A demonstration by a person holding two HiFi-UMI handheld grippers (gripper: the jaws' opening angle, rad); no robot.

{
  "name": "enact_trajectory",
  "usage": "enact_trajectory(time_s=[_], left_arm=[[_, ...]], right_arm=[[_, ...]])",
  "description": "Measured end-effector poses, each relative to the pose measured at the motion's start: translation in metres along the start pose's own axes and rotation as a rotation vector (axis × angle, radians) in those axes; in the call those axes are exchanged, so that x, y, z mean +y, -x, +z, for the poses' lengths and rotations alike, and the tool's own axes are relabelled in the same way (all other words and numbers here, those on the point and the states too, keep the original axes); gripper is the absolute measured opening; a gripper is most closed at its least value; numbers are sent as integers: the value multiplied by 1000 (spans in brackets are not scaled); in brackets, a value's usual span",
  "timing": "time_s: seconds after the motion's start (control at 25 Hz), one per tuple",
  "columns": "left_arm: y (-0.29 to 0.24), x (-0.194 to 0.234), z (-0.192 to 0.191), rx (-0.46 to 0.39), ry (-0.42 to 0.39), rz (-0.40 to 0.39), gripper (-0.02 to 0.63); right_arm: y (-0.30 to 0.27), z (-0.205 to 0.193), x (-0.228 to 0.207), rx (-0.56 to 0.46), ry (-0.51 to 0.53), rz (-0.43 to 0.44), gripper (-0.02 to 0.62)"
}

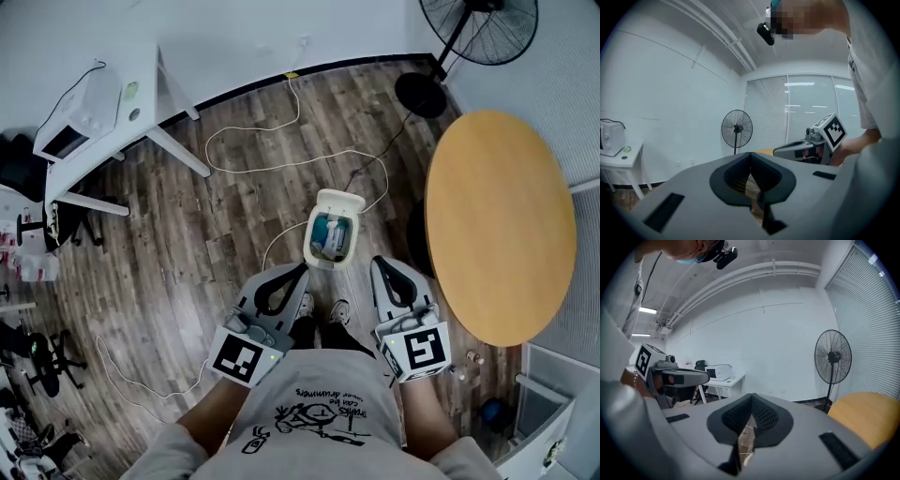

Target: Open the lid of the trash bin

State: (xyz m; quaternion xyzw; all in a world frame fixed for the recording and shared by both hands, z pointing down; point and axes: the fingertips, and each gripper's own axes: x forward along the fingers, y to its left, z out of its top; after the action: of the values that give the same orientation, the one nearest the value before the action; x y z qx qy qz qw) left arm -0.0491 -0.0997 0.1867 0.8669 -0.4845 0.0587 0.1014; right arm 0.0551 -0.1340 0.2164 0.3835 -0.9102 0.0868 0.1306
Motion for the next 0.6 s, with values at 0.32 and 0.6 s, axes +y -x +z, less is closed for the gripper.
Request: enact_trajectory(time_s=[0.32, 0.6], left_arm=[[15, -5, 41, -60, -21, 2, 15], [21, -13, 72, -97, -48, -22, 15]], right_arm=[[24, 52, 8, -73, 42, -9, 8], [39, 93, 15, -116, 66, -4, 8]])
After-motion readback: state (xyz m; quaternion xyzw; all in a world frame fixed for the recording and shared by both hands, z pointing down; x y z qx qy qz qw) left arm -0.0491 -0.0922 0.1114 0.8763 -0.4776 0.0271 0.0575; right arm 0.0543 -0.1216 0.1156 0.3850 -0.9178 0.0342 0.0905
